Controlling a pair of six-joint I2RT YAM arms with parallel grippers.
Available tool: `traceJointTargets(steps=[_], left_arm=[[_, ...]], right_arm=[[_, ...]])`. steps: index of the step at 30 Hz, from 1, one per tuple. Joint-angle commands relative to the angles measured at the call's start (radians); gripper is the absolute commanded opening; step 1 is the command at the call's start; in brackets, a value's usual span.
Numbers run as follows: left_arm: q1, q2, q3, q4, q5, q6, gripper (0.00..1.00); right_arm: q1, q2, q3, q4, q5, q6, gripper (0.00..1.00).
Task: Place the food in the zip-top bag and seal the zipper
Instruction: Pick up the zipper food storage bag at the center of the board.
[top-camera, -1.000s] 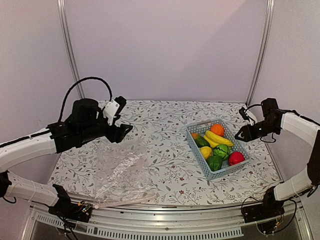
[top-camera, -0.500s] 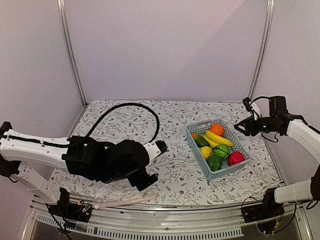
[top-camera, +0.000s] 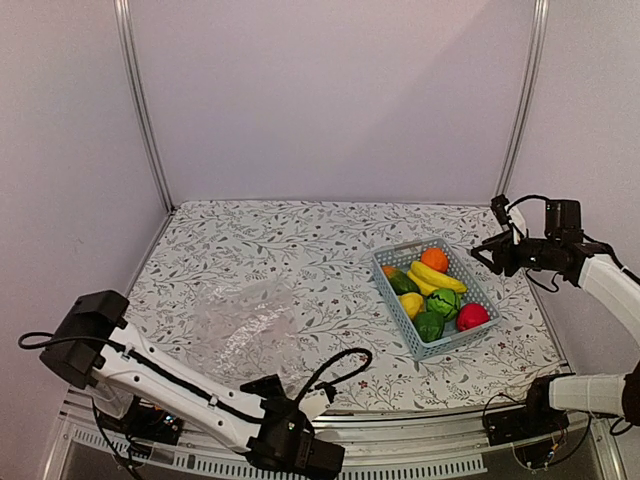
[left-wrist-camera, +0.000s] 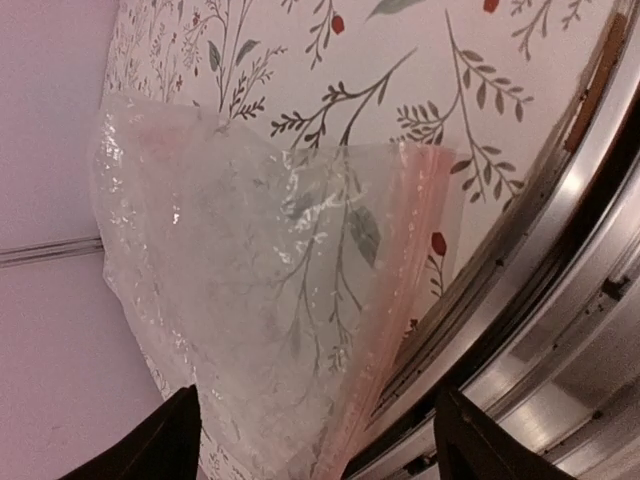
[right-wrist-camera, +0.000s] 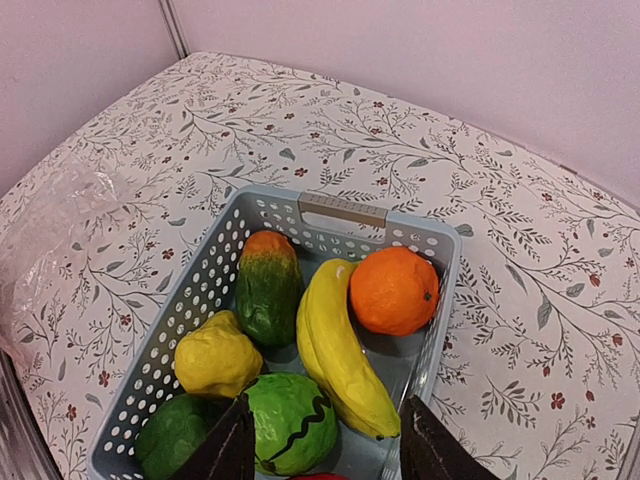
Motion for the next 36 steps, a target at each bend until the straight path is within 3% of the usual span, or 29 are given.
traceJointTargets(steps=[1,15,26,27,28,29,36], left_arm=[[-0.055,0.04,-0.018,-0.17,0.012,-0.201,0.8],[-0.06,0.019,-0.182,-0.1,0.055,-0.266,0.69],[0.003,-0.093,-0.207,-0.116,-0.004,-0.335,0.27],[0.018,-0.115,-0.202,-0.107,-0.011,-0.324,0.19],[0.034,-0.138,-0.195,-0.095,-0.016,-0.307,0.04],[0.048,-0.16,-0.187,-0.088,-0.03,-0.299,0.0],[0.19,-0.299,-0.093,0.031,-0.099,-0.12,0.0]], right_arm=[[-0.005,0.001,-0.011,0.011,-0.013,-0.003,0.48],[-0.005,0.01,-0.013,-0.001,-0.015,-0.009,0.48],[-0.005,0.015,-0.012,0.001,-0.01,-0.008,0.48],[-0.005,0.015,-0.011,0.0,-0.011,-0.007,0.48],[-0.005,0.015,-0.011,0.0,-0.011,-0.006,0.48],[-0.005,0.015,-0.012,0.0,-0.011,-0.006,0.48],[-0.005,0.008,-0.006,0.001,-0.03,-0.011,0.48]])
